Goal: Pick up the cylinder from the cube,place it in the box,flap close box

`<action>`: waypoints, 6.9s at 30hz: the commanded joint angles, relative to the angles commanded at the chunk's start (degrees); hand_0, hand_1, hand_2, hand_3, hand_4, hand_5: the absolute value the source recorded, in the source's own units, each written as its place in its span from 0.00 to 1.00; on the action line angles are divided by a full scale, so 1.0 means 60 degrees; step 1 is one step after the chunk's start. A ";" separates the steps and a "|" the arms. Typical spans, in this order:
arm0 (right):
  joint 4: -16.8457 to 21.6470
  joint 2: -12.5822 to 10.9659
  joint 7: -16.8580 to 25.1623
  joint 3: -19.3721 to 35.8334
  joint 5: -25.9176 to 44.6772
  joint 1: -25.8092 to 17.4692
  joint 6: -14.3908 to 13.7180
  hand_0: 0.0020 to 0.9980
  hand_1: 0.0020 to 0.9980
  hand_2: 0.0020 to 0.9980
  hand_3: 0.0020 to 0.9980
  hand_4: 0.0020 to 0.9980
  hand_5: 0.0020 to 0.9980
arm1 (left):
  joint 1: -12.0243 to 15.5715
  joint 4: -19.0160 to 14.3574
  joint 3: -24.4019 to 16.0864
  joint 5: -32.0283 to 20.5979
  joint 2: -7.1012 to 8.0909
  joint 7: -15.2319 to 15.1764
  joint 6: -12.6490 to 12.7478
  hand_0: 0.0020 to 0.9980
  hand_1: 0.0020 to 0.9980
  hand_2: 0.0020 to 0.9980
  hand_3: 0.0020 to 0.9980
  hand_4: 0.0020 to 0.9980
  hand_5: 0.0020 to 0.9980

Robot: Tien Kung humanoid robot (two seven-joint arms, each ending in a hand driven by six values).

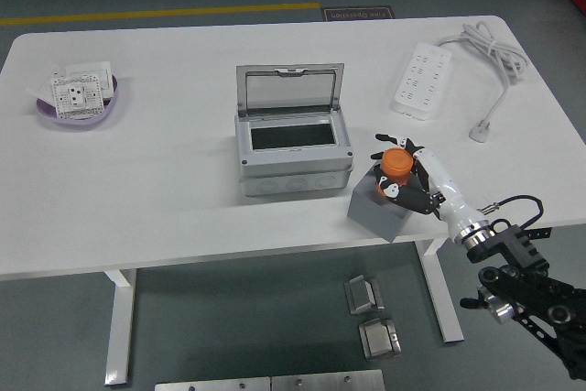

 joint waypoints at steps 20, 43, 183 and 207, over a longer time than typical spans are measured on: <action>0.0077 0.0092 -0.0622 0.0059 -0.1932 0.0943 -0.0657 0.48 0.45 0.45 0.34 0.00 0.00 | 0.0021 -0.0022 -0.0096 0.0112 0.0002 0.0032 -0.0014 0.66 0.65 0.54 0.58 0.58 0.21; -0.2508 0.2336 -0.3738 -0.3164 -0.6796 0.6049 0.0908 0.00 0.16 0.24 0.21 0.00 0.00 | -0.0115 -0.0039 -0.0459 0.0550 0.0236 0.0160 -0.0006 0.66 0.65 0.54 0.58 0.58 0.21; 0.1463 -0.0902 -0.2294 0.3183 -0.2539 0.0532 0.3920 0.87 0.74 0.79 0.96 0.88 0.57 | 0.0093 0.0005 -0.1108 0.1365 -0.0032 0.0321 -0.0064 0.66 0.64 0.54 0.57 0.52 0.20; 0.0200 -0.0347 -0.1697 0.6455 0.6309 -0.1433 0.6754 0.88 0.84 0.89 0.91 0.88 0.72 | 0.0118 0.0013 -0.0762 0.0881 -0.0131 0.0190 -0.0033 0.66 0.64 0.54 0.58 0.53 0.21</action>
